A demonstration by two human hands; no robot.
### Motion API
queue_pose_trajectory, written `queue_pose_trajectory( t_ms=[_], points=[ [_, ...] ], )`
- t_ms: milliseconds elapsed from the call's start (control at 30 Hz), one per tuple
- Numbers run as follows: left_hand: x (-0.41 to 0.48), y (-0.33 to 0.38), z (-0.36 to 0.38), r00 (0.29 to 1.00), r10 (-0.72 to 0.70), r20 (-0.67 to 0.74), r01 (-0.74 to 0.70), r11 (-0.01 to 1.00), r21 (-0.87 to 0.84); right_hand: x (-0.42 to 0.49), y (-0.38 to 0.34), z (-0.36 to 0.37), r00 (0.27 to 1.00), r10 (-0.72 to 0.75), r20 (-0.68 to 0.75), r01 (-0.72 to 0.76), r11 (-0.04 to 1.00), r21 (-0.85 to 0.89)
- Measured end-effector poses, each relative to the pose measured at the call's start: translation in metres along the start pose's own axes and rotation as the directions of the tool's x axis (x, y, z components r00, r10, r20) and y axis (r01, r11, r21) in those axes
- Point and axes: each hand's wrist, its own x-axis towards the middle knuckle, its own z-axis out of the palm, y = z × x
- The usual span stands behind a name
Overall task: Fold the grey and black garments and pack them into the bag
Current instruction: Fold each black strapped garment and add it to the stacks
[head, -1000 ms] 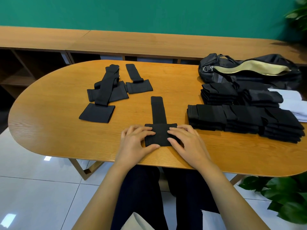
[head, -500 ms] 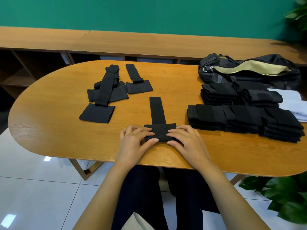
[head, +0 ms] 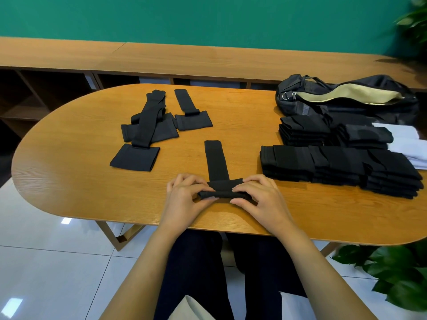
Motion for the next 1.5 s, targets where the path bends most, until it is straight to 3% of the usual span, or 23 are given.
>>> queue_pose_trajectory(
  t_ms=[233, 400, 667, 967, 1167, 1500],
  points=[
    [0.0005, 0.0016, -0.0013, 1.0, -0.023, -0.021, 0.021, 0.996, -0.081, 0.0004, 0.0039, 0.0025, 1.0, 0.03, 0.006, -0.03, 0.999, -0.02],
    [0.0008, -0.0009, -0.0006, 0.999, -0.037, -0.028, 0.036, 0.998, -0.05, -0.0021, 0.0046, 0.0033, 0.991, 0.137, 0.009, -0.137, 0.991, -0.001],
    [-0.0007, -0.0001, -0.0021, 0.994, -0.097, -0.055, 0.09, 0.989, -0.117, 0.002, 0.0012, -0.0005, 0.995, 0.094, 0.032, -0.092, 0.995, -0.045],
    [-0.0017, 0.0015, -0.0028, 0.979, -0.143, -0.145, 0.139, 0.989, -0.04, 0.002, 0.0011, -0.0008, 0.957, 0.286, 0.053, -0.285, 0.958, -0.025],
    [-0.003, 0.0006, -0.0029, 0.975, -0.173, -0.142, 0.162, 0.983, -0.085, 0.0019, 0.0003, -0.0019, 0.97, 0.239, -0.036, -0.241, 0.97, -0.03],
    [-0.0026, 0.0048, -0.0024, 0.975, -0.189, -0.121, 0.187, 0.982, -0.028, 0.0022, 0.0021, 0.0014, 0.969, 0.244, -0.035, -0.244, 0.97, 0.006]
  ],
)
